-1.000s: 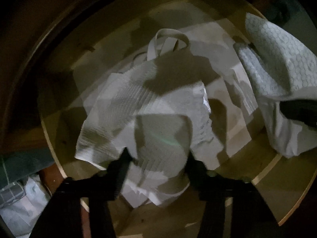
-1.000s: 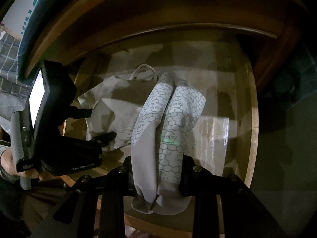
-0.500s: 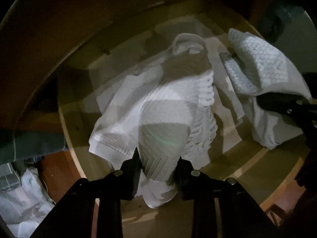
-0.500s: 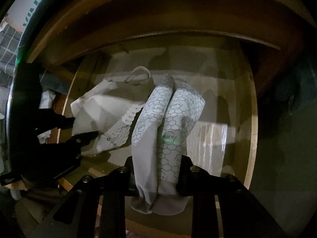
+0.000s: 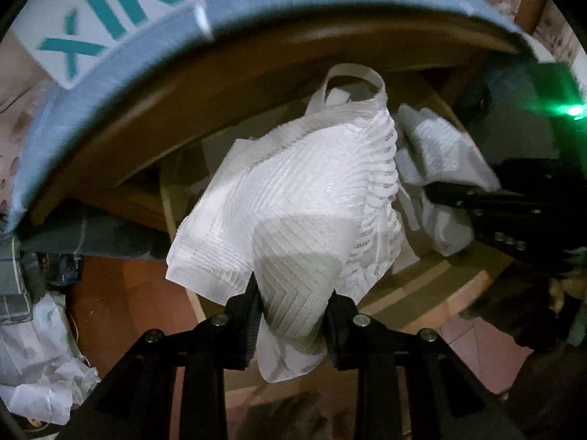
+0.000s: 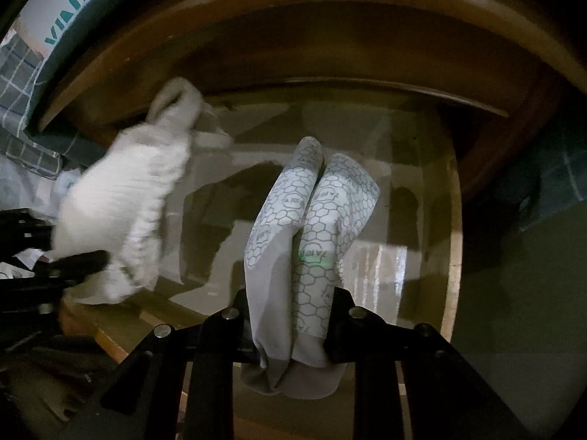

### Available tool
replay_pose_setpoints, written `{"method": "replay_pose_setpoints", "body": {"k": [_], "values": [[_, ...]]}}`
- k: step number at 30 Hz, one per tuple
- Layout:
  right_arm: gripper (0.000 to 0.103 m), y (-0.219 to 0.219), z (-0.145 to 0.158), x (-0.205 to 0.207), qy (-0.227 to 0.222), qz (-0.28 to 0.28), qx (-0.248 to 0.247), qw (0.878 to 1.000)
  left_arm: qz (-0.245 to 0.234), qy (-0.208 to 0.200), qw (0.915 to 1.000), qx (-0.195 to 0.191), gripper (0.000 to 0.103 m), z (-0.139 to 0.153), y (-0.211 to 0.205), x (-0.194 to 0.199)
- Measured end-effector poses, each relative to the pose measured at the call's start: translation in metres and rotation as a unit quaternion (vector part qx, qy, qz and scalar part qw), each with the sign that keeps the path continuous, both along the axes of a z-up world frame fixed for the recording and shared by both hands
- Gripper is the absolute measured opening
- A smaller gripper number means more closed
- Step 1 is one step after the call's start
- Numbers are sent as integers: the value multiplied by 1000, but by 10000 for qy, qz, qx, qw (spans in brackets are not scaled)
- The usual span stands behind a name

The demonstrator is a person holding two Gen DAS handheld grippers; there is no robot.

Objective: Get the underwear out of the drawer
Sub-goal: 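Carry the cream bra up into the white box with the left gripper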

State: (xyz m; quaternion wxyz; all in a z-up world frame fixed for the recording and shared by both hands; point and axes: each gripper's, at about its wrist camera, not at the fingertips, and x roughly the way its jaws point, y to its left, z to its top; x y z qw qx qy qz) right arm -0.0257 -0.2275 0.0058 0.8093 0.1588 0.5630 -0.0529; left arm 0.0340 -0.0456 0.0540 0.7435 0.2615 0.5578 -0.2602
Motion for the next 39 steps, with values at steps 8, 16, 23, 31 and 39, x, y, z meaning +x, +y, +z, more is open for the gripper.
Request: {"method": "replay_pose_setpoints", "body": {"k": [8,16,23,31,39], "values": [[22,-1,-4,0,74,9,-147,9999,220,-230,9991,-289,29,38,24,-15],[22,1,-5,-1,86,15,-150,9998,201,-367,9977,-528,29,83,36,-36],[22,-1,-5,-1,131,23,-171,9998,209,-631,9937,-905,29,134,42,-49],[22,1,-7,-2,149,24,-173,9997,220,-1080,9865,-1209,29,192,41,-51],[22,-1,-9,0,199,34,-129,9997,563,-1486,9757,-1505,29,248,41,-21]]}}
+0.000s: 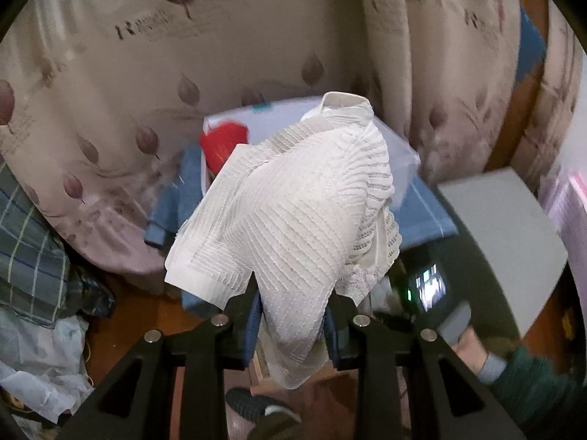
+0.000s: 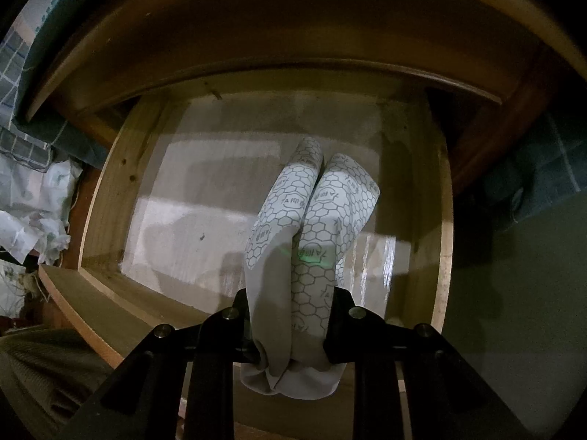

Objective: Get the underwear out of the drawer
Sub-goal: 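Carry the cream bra up into the white box with the left gripper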

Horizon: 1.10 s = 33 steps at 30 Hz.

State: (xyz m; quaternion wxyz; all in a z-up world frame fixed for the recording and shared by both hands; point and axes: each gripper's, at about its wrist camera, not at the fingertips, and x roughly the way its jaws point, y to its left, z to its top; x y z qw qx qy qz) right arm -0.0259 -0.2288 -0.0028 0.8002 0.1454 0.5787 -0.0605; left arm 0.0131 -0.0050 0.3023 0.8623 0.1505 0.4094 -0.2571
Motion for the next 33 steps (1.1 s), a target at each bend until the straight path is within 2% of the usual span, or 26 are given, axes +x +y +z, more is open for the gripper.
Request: {"method": "replay_pose_setpoints", "body": {"k": [6,10,22,33], "values": [[22,0,-1,0,12,13,24,10000,195,-438,9988,17,29,40,-19,35],[22,0,-1,-1,26,-5,32,10000,381,-635,9971,151,29,45,-38,63],[22,0,-1,0,59,-2,103,9999,615,-399,9970,257,29,10,-89,128],[22,2,-2,0,50,2,106,9999,708,-89,9956,602,30,-40,-114,153]]}}
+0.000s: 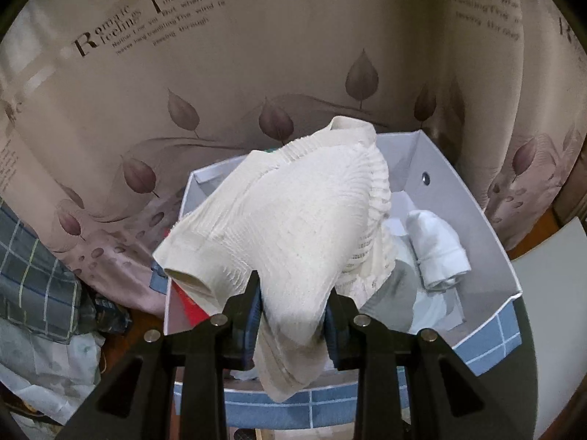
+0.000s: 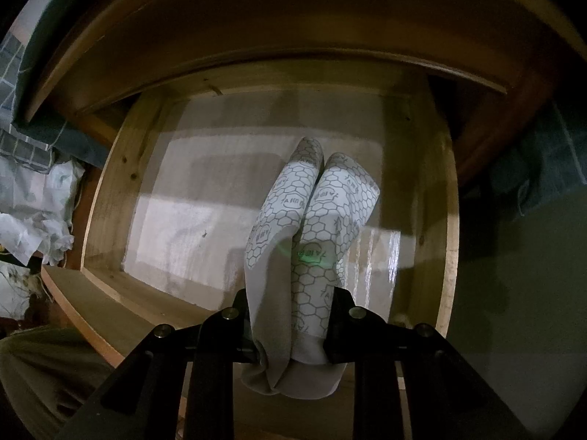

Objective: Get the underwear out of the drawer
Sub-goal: 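Carry the cream bra up into the white box with the left gripper, then open the left gripper to release the cream bra into the box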

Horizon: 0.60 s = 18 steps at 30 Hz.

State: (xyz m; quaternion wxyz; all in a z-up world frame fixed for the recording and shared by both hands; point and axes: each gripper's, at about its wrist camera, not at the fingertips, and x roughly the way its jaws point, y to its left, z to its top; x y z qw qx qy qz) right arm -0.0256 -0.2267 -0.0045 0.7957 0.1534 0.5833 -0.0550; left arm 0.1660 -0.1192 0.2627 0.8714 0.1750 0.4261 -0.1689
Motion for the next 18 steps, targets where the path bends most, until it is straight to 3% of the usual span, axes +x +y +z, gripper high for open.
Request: {"method": "replay_pose_setpoints", "body": {"k": [9,13,18], "values": [[22,-2,1,0,-9,16,35,10000,42,108,9998,153,34,-25,-10,9],[22,-3,2,0,-39,0,78,10000,-40,38,9994,336,48,-29,-15,5],[22,-2,3,-1,-52,13,73,10000,-44,42,9998,185,53,-27,-10,2]]}}
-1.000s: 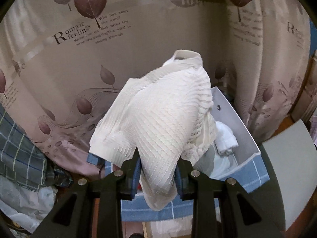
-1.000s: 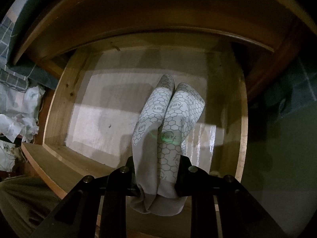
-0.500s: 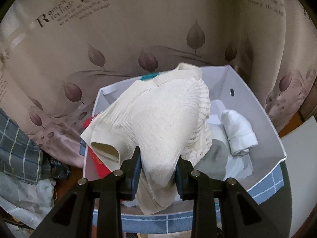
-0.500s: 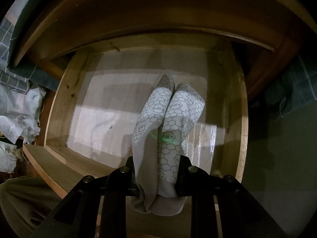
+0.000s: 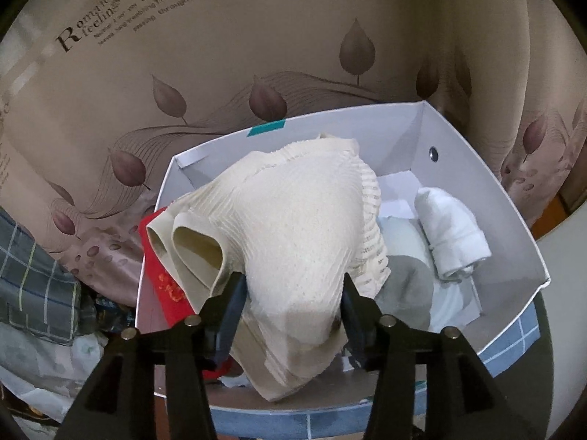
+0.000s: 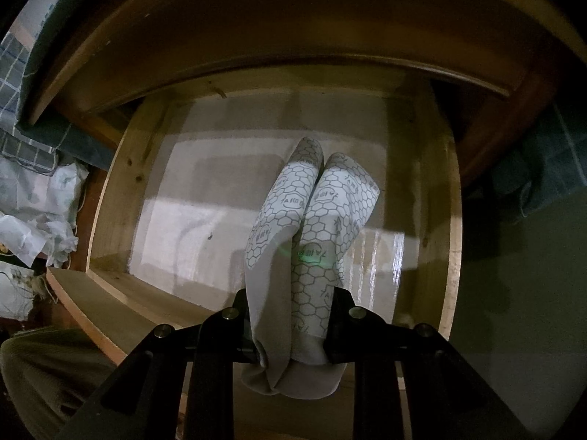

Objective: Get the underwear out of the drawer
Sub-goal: 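Open the left gripper to release the cream bra into the box, then return the left gripper to the drawer while the right gripper lifts the socks toward the box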

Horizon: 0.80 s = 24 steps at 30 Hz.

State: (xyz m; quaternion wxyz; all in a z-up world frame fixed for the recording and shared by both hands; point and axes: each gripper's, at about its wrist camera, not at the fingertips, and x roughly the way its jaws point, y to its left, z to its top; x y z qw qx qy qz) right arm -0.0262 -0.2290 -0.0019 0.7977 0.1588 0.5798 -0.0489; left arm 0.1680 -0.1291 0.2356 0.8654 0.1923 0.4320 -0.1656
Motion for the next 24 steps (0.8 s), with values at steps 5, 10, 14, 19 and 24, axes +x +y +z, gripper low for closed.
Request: {"method": "replay_pose_setpoints", "body": {"k": [5,10,14,19,24], "values": [[22,-1,0,0,-14,-17,9,10000,-246,-144,9996,-84,57,8,1,-8],[22,0,1,-1,-13,-13,-10,10000,-289,-301,9989,-231,57,20,5,-16],[22,0,1,0,-12,2,-2,10000,-222,-423,9984,-303,57,30,13,-21],[22,-2,2,-1,-34,-40,6,10000,-173,-558,9975,-403,57,38,32,-37],[22,-5,0,-3,-25,-89,36,10000,-127,-753,9963,-394,57,37,54,-62]]}}
